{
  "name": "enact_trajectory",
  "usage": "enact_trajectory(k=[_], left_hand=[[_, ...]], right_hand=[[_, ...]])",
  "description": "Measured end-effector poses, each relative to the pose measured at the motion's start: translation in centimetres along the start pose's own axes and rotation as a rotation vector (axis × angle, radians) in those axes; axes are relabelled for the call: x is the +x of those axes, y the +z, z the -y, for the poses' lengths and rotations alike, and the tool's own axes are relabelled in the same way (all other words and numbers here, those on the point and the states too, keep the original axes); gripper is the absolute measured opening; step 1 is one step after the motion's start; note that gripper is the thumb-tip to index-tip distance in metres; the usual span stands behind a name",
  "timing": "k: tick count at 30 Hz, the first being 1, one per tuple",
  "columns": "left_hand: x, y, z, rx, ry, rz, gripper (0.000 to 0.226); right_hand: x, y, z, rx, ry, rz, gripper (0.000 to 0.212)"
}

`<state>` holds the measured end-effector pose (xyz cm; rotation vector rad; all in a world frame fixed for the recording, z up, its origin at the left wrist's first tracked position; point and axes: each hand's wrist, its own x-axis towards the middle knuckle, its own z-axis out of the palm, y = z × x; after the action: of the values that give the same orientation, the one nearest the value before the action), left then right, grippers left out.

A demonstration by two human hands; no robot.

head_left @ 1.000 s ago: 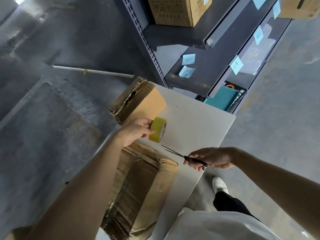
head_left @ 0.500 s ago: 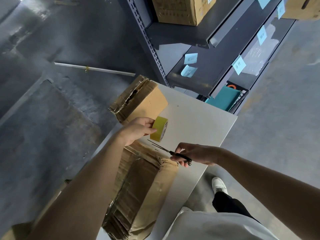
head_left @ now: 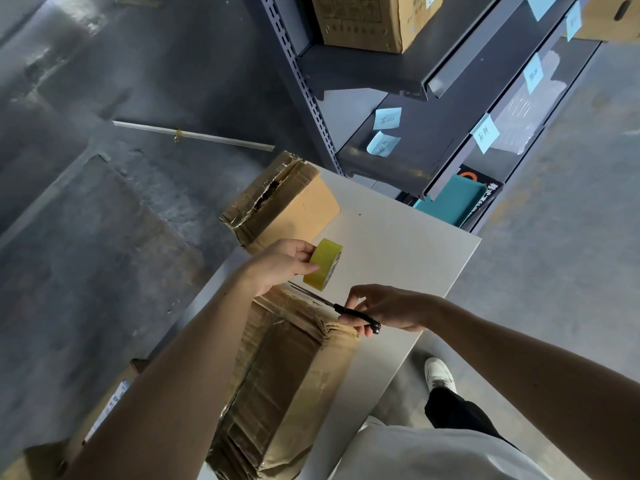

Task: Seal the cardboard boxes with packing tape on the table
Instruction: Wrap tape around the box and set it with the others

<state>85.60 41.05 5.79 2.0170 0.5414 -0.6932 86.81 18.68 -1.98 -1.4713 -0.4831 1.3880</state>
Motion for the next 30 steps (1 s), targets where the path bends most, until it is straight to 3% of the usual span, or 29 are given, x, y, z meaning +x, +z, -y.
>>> enact_trajectory(k=[10,16,20,27,30], left_hand=[[0.3,0.0,0.4,0.005,0.002,-0.026,0.029],[0.5,0.5,0.2,-0.072,0.055,-0.069,0.023],[0.9,0.9,-0.6,-0.149,0.122,-0.174,0.023],[1.2,0.9,-1.5,-0.229,0.153,-0.211,0.027],[1.4,0.9,-1.4,-0.239,0.150,-0.220,0.030]], right_hand=[[0.1,-0.5,-0.1,0.046,0.014,-0.017,0.040],[0.2,-1.1,0.1,-0.041,0.077,-0.055,0.049],[0.5,-1.6,-0.3,-0.425,0.143,-0.077,0.055],[2.4,-2.9,-2.9,-0.975,-0.007,-0.547,0.043],[2.8,-3.8,-3.7,-1.123,-0.025,-0.643,0.040]])
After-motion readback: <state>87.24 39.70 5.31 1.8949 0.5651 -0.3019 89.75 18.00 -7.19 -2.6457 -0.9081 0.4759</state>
